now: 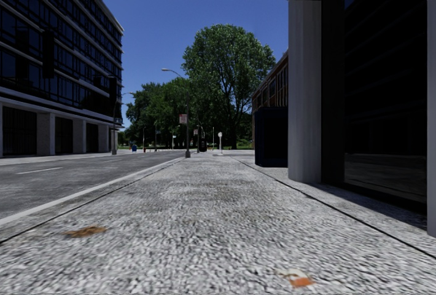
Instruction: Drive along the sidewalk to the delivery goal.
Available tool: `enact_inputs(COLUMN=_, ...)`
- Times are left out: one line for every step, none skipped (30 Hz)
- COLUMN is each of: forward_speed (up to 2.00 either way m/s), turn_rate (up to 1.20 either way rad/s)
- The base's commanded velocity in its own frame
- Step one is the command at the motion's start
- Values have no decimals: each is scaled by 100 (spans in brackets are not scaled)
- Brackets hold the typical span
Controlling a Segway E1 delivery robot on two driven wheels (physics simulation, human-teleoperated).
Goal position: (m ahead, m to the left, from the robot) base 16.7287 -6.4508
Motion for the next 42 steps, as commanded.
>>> enact_inputs(forward_speed=200, turn_rate=0)
enact_inputs(forward_speed=200, turn_rate=0)
enact_inputs(forward_speed=200, turn_rate=0)
enact_inputs(forward_speed=200, turn_rate=0)
enact_inputs(forward_speed=200, turn_rate=0)
enact_inputs(forward_speed=200, turn_rate=0)
enact_inputs(forward_speed=200, turn_rate=0)
enact_inputs(forward_speed=200, turn_rate=0)
enact_inputs(forward_speed=200, turn_rate=0)
enact_inputs(forward_speed=200, turn_rate=0)
enact_inputs(forward_speed=200, turn_rate=0)
enact_inputs(forward_speed=200, turn_rate=0)
enact_inputs(forward_speed=200, turn_rate=0)
enact_inputs(forward_speed=200, turn_rate=0)
enact_inputs(forward_speed=200, turn_rate=0)
enact_inputs(forward_speed=200, turn_rate=0)
enact_inputs(forward_speed=200, turn_rate=0)
enact_inputs(forward_speed=200, turn_rate=0)
enact_inputs(forward_speed=200, turn_rate=0)
enact_inputs(forward_speed=200, turn_rate=0)
enact_inputs(forward_speed=200, turn_rate=0)
enact_inputs(forward_speed=200, turn_rate=0)
enact_inputs(forward_speed=200, turn_rate=0)
enact_inputs(forward_speed=200, turn_rate=0)
enact_inputs(forward_speed=200, turn_rate=0)
enact_inputs(forward_speed=200, turn_rate=0)
enact_inputs(forward_speed=200, turn_rate=0)
enact_inputs(forward_speed=200, turn_rate=0)
enact_inputs(forward_speed=200, turn_rate=0)
enact_inputs(forward_speed=200, turn_rate=0)
enact_inputs(forward_speed=200, turn_rate=0)
enact_inputs(forward_speed=200, turn_rate=0)
enact_inputs(forward_speed=200, turn_rate=0)
enact_inputs(forward_speed=200, turn_rate=0)
enact_inputs(forward_speed=200, turn_rate=0)
enact_inputs(forward_speed=200, turn_rate=0)
enact_inputs(forward_speed=200, turn_rate=0)
enact_inputs(forward_speed=200, turn_rate=0)
enact_inputs(forward_speed=200, turn_rate=0)
enact_inputs(forward_speed=200, turn_rate=0)
enact_inputs(forward_speed=200, turn_rate=0)
enact_inputs(forward_speed=200, turn_rate=0)
